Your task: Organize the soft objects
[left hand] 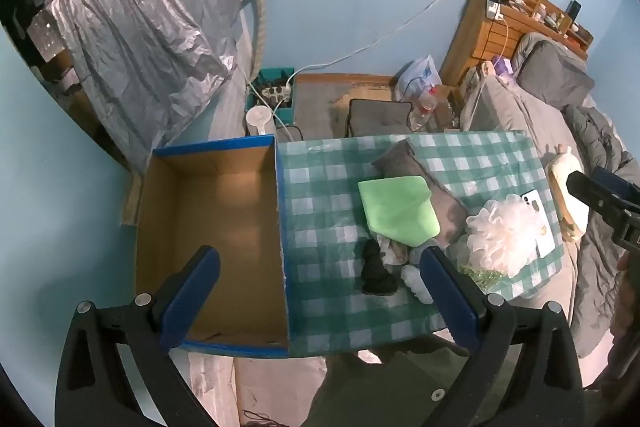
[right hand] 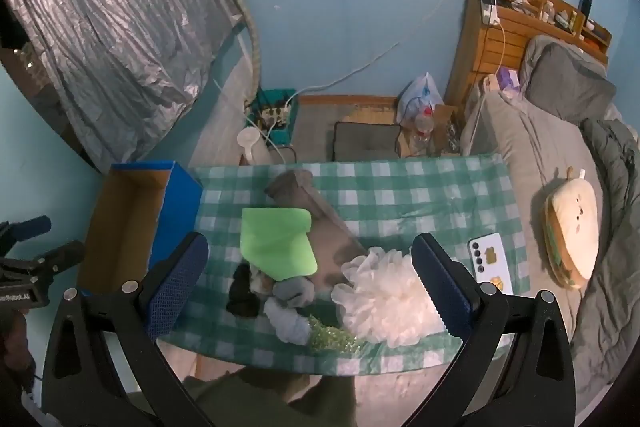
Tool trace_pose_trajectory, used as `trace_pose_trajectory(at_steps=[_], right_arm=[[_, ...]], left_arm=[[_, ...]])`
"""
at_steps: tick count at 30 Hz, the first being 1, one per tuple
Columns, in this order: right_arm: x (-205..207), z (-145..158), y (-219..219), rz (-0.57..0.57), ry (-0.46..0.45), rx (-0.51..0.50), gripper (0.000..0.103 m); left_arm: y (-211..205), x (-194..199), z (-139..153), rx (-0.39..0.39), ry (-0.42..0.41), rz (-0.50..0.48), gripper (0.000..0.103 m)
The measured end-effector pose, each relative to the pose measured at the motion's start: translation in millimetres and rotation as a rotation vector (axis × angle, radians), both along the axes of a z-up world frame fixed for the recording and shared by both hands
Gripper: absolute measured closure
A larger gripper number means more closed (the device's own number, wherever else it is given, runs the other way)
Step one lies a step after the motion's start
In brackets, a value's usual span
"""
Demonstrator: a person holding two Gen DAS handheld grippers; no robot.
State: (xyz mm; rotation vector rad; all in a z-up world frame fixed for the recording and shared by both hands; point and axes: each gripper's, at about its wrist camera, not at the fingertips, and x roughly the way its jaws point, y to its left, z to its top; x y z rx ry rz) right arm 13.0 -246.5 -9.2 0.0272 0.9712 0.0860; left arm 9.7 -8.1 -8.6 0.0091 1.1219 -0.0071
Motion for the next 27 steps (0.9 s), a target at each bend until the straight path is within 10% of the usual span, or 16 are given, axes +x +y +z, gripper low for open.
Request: trace_pose_trajectory(at_steps=[27], right_arm=[[7.6, -10.4, -1.4, 0.000, 0.014, 0.003, 0.002]], left_arm=[[-5.2, 4.6, -7.0, -0.008, 0.029, -0.021, 0.002]])
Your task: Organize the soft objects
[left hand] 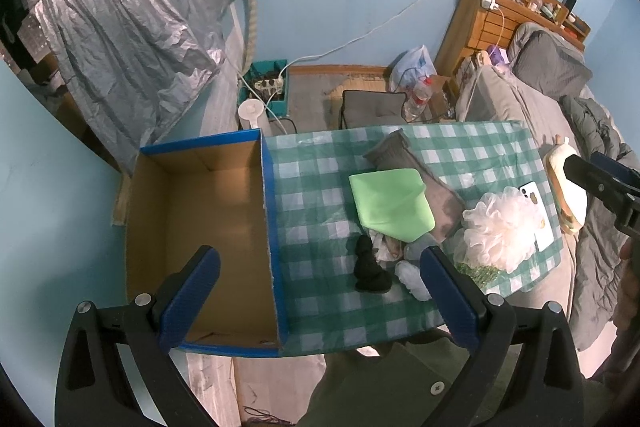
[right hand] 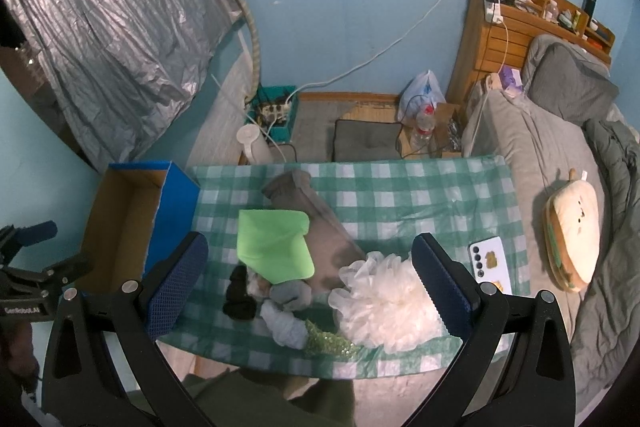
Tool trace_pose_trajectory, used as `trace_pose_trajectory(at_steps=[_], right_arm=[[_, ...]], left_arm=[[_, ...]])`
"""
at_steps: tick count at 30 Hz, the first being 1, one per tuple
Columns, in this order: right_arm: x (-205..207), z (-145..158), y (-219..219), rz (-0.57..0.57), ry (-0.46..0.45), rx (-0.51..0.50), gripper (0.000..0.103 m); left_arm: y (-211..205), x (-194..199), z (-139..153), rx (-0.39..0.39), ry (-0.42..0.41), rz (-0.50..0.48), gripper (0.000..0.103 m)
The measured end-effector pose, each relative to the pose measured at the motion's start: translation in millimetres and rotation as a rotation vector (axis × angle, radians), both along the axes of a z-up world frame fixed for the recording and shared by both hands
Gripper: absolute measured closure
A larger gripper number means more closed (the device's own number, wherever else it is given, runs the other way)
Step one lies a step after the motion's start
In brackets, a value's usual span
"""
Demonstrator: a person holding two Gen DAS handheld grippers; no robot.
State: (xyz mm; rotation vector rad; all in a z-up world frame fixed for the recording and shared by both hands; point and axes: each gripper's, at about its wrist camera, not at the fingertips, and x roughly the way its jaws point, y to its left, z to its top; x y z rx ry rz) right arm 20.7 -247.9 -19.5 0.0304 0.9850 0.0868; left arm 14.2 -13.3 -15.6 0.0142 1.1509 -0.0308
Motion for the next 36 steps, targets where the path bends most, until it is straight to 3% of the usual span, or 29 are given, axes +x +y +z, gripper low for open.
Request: trace_pose_trajectory(at_steps=[36], right_arm=[[5.1, -7.6, 5.4, 0.005, 0.012, 0.002, 0.002]], left_arm=[[-13.0, -3.3, -3.7, 0.005, 0.008, -0.003, 0.002]])
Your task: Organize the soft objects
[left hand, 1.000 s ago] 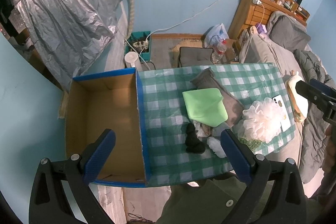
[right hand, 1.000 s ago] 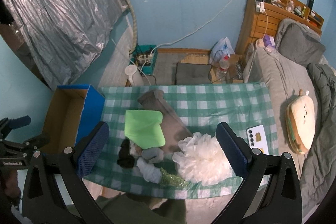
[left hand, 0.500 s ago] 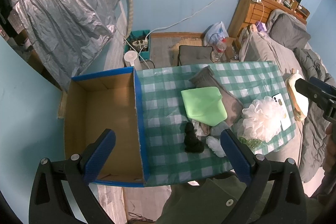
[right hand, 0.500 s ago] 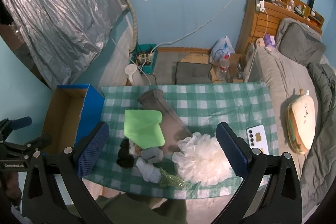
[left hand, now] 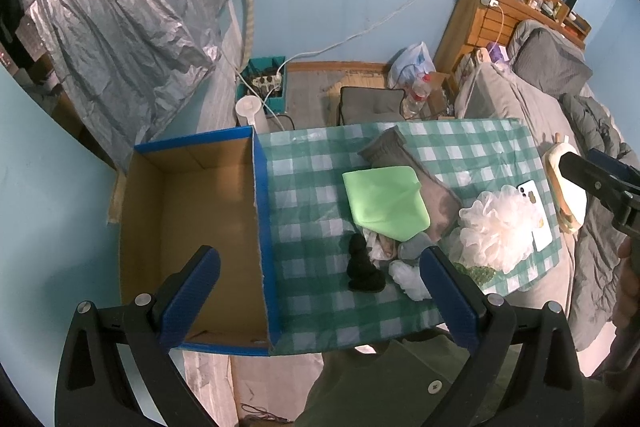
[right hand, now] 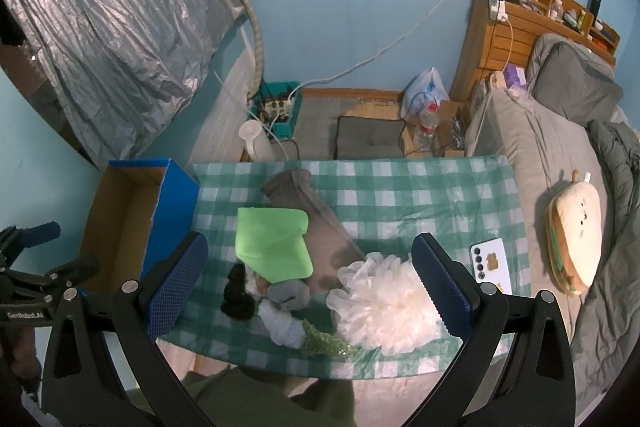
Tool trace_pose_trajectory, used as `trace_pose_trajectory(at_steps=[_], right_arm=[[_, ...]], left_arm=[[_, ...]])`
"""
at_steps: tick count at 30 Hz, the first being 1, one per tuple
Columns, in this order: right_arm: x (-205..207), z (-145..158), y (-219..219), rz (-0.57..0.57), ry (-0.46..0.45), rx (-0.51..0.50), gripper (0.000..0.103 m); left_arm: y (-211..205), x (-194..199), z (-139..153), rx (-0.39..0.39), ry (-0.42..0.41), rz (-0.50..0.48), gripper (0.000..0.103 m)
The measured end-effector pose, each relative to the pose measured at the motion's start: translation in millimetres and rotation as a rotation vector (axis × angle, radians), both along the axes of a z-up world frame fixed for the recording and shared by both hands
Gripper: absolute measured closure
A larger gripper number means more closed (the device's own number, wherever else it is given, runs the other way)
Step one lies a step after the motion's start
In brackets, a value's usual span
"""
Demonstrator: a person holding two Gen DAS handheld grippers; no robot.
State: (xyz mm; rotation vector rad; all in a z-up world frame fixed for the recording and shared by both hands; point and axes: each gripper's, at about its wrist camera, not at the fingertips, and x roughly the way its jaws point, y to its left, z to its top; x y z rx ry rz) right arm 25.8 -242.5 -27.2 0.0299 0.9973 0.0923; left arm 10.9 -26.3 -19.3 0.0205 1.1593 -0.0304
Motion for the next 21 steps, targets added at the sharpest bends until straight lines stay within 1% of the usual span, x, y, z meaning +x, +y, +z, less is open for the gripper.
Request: trace_pose_trajectory(at_steps=[14, 21], right_arm=[[-7.6, -0.4, -6.1, -0.011, 0.010, 0.007, 0.002], [-6.2, 1.1, -12.2, -0.029, 0.024, 0.010, 0.002]], left_arm=[[-6.0, 10.3, 1.4, 0.005, 0.025, -0.030, 0.002], [-9.2, 14.6, -2.7, 0.002, 0.037, -0.041, 0.002]])
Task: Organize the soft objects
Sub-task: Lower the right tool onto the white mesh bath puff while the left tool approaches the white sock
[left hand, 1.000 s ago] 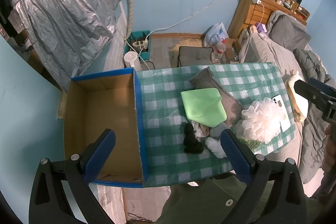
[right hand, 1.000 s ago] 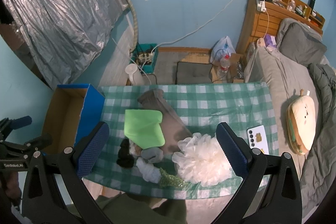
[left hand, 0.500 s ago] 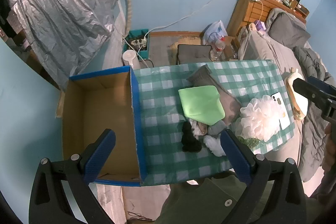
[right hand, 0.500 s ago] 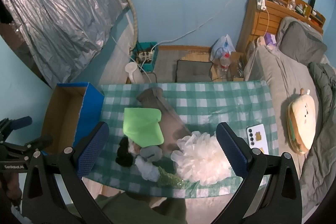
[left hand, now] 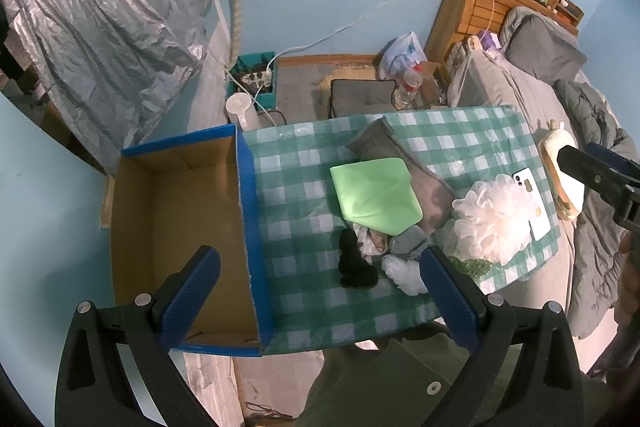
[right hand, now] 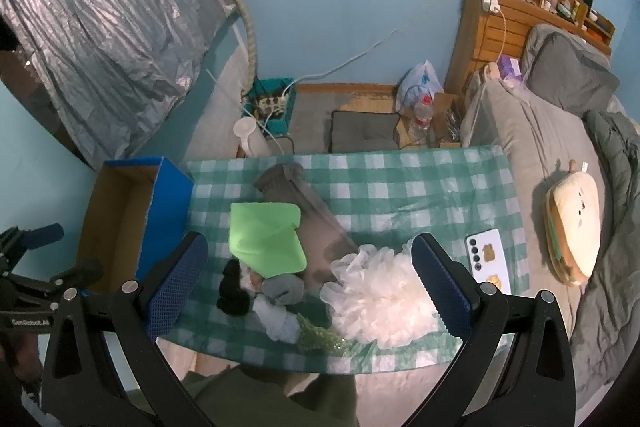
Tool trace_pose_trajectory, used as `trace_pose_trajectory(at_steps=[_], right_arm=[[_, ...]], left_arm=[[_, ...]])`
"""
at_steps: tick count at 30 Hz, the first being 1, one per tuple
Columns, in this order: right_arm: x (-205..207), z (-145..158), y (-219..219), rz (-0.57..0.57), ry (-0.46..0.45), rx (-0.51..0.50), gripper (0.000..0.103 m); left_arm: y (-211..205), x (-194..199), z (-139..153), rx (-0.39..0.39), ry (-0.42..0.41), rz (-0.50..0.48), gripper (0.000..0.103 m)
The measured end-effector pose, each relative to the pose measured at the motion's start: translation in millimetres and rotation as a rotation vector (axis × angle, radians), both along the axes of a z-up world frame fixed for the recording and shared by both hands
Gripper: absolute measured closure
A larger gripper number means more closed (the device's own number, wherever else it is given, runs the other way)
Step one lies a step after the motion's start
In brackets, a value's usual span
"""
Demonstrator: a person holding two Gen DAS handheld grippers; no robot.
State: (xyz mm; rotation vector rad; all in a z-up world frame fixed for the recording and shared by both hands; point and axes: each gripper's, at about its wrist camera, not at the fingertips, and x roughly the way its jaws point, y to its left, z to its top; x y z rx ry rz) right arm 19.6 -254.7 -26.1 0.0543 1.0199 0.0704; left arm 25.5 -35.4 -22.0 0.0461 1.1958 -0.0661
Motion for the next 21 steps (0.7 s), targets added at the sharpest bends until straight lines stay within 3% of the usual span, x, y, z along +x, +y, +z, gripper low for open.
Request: trace_pose_trajectory(at_steps=[21], right_arm=[[4.0, -23.8, -46.9, -0.134, 0.084, 0.029, 0.002]], left_arm=[[-13.3, 21.4, -32.0, 0.020, 0.045, -0.068, 0.002]])
